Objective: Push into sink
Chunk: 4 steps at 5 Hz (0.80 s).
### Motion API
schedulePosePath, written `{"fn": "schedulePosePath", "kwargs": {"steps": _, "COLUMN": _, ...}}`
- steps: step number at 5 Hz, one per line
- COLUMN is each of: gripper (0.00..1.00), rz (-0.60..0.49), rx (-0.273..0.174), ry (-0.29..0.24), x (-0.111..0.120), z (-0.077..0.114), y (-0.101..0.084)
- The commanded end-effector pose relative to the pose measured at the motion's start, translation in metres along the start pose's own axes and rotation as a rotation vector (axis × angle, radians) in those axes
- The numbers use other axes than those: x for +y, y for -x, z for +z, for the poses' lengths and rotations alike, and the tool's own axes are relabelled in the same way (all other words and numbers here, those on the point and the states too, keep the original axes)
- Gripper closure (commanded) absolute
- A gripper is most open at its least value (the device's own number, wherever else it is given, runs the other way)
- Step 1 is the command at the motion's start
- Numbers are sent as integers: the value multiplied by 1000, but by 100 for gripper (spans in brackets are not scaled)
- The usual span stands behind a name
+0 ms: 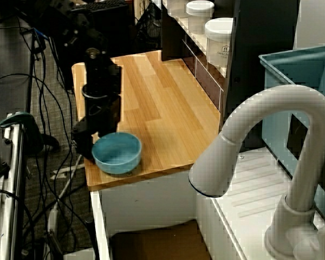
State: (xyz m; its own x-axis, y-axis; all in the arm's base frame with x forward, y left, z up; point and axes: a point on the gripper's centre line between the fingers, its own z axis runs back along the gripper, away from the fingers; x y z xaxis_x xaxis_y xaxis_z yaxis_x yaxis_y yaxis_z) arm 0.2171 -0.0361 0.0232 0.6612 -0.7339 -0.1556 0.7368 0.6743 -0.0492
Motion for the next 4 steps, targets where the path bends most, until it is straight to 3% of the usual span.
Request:
{"fn": "schedulePosePath", "kwargs": {"steps": 1, "gripper": 0, "rz": -30, "rx": 23, "ry": 48, "x": 3, "z": 6, "y": -56}}
{"fn": "schedulePosePath", "kwargs": {"steps": 4, "gripper": 0, "rz": -60, "rx": 17, "ry": 31, "x": -11, "z": 13, "y": -63}}
